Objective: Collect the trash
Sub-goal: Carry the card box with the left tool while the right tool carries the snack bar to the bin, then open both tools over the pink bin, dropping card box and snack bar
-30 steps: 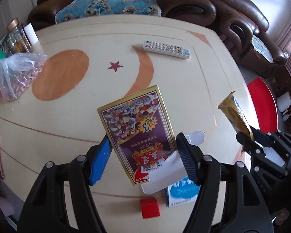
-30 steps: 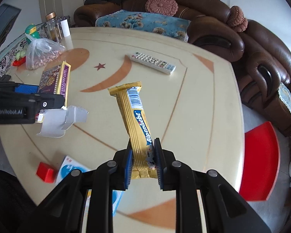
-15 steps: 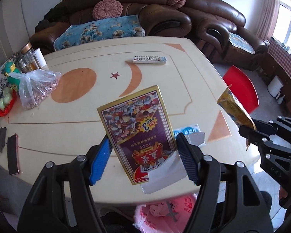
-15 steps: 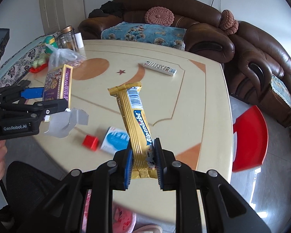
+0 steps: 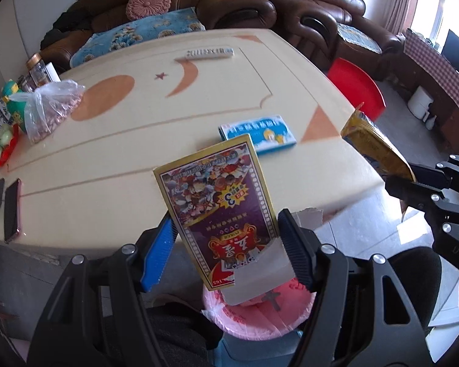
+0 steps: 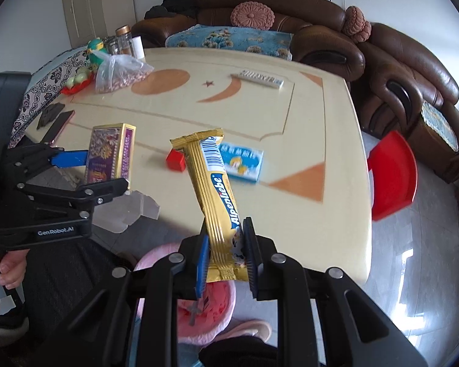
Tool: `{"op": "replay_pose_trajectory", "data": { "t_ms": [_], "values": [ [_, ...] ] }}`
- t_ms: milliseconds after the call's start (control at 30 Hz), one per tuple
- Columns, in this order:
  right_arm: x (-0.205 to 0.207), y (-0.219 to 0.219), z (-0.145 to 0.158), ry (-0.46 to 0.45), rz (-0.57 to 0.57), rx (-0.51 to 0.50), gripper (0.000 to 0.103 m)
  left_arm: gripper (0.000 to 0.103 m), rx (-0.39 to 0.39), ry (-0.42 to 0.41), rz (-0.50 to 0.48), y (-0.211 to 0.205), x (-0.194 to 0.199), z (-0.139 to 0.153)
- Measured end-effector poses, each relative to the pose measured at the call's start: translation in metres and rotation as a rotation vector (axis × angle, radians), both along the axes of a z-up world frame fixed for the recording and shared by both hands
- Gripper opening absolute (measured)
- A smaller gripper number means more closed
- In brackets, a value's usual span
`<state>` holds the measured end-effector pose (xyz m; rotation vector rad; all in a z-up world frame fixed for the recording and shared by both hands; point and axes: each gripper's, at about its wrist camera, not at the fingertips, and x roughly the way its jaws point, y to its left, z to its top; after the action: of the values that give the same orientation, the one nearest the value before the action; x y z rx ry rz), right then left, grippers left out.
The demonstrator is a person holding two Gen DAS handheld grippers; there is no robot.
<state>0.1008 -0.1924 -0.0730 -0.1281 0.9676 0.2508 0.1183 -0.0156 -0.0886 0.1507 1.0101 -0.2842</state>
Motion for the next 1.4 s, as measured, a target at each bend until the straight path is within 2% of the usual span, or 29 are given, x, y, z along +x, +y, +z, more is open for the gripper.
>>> {"op": "replay_pose_trajectory", "data": {
  "t_ms": [300,767,1200,1400],
  "values": [
    [-0.03,0.01,-0.031,0.058,0.009,-0.003,0.021,0.066,0.047,0.024,-0.046,-0.003,-0.036,-0.029],
    [-0.051,0.031,-0.095,0.187,0.037,-0.02,0.021,0.066,0.1,0.139,-0.104,-0.006,-0.068,-0.095],
    [-0.038,0.028,-0.177,0.363,0.009,-0.018,0.021,0.066,0.148,0.32,-0.129,-0.015,-0.064,-0.177],
    [-0.027,0.021,-0.221,0.453,-0.021,-0.008,0.021,0.066,0.156,0.448,-0.111,-0.021,-0.052,-0.223]
  ]
}}
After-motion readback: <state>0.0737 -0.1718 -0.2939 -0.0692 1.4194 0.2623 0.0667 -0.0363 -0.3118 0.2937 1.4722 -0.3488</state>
